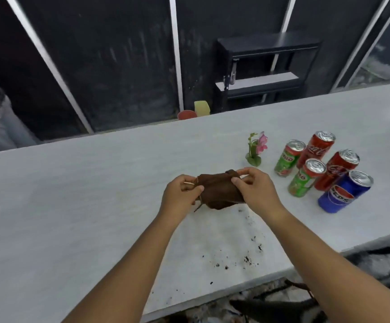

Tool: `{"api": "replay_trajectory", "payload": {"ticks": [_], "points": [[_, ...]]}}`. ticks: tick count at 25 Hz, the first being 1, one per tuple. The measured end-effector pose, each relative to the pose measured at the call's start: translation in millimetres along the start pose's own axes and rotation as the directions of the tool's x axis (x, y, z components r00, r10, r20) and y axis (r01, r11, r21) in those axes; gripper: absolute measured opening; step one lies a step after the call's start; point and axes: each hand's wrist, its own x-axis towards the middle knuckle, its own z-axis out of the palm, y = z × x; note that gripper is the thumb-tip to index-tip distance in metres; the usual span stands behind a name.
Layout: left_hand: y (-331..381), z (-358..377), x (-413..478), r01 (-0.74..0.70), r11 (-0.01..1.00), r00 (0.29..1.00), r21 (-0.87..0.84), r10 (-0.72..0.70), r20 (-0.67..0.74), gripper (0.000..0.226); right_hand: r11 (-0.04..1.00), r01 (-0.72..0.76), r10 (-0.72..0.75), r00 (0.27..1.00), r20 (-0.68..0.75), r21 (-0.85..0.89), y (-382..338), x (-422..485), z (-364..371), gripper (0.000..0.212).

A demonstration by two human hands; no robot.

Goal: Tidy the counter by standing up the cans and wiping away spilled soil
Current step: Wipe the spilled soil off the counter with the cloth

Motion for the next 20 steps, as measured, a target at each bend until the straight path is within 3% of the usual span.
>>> {"api": "replay_trajectory", "payload": {"ticks": [6,10,12,14,16,18,20], "points": [[0,2,96,0.037,0.994,0.995,0.106,-0.026,-0.098,0.016,0.943,0.114,-0.099,0.993,0.064,-0.314,-17,99,57,0.008],[-29,-17,117,-0.013,0.965,0.996,0.262,0.037,-0.087,0.019,0.861,0.155,-0.117,0.987,0.107,-0.484,0,110,60,0.03],[-47,-49,118,-0.085,0.883,0.988,0.462,0.137,-0.078,0.024,0.78,0.321,-0.278,0.947,0.162,-0.538,6,107,58,0.036],[-65,-90,114,-0.154,0.697,0.957,0.701,0.282,-0.071,0.026,0.683,0.545,-0.442,0.838,0.32,-0.487,5,112,63,0.036],[-88,-127,106,-0.164,0.514,0.903,0.842,0.422,-0.082,0.033,0.573,0.682,-0.47,0.728,0.499,-0.455,0,122,76,0.042],[-106,-147,96,-0.145,0.474,0.876,0.868,0.469,-0.11,0.042,0.498,0.718,-0.412,0.69,0.595,-0.487,0,131,91,0.045],[-116,-152,95,-0.128,0.506,0.873,0.853,0.465,-0.145,0.042,0.493,0.703,-0.398,0.706,0.586,-0.512,3,134,97,0.041]]}}
